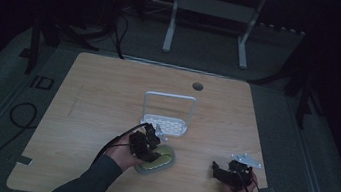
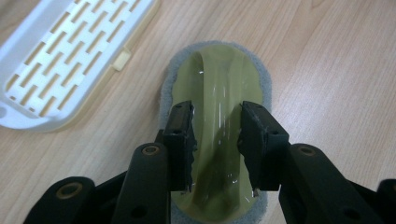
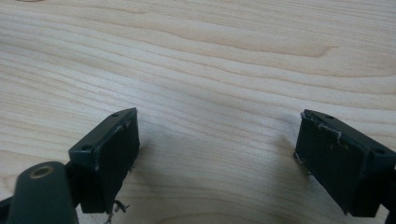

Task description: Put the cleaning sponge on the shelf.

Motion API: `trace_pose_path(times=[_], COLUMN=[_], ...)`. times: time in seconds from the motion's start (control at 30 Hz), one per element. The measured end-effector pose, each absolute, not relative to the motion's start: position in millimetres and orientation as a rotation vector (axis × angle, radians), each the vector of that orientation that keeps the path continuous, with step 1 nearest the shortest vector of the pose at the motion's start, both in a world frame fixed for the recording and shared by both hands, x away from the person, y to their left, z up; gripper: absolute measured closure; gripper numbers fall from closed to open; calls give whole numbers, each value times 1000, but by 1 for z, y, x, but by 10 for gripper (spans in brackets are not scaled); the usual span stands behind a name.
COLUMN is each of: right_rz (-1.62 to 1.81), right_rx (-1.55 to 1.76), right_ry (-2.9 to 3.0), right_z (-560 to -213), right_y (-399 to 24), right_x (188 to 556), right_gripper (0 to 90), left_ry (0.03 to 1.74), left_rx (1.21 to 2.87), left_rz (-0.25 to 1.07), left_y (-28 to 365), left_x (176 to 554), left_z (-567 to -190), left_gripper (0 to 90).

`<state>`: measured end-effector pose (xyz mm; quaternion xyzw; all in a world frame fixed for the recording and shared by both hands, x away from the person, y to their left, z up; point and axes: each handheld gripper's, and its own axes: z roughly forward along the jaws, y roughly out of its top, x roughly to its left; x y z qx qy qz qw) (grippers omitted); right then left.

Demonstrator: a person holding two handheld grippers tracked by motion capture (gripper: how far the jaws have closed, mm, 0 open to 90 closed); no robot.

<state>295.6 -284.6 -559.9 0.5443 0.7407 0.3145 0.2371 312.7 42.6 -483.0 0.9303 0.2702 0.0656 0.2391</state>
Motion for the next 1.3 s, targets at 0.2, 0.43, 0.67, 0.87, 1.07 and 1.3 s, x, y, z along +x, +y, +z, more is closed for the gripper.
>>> trace_pose_path(times=[0.2, 0.43, 0.67, 0.87, 1.07, 1.3], right_rz=[862, 862, 862, 862, 862, 862], right_rx=[1492, 1493, 1492, 1493, 1492, 1492], right_ry=[2030, 2030, 2030, 2030, 2030, 2030], right_z=[-560, -560, -560, -560, -560, -560], right_y=[-285, -285, -285, -285, -285, -285], right_x=[296, 296, 296, 296, 296, 296], right_gripper=[131, 131, 131, 131, 131, 131], left_ry=[731, 720, 735, 722, 725, 711], left_rx=[2576, 2610, 2642, 2661, 2682, 2725], left_rz=[155, 144, 130, 122, 123, 116], left_y=[39, 32, 29, 29, 34, 40], left_x=[315, 318, 322, 323, 322, 322], left_z=[-485, -485, -487, -487, -486, -484], left_gripper=[651, 669, 679, 700, 707, 708])
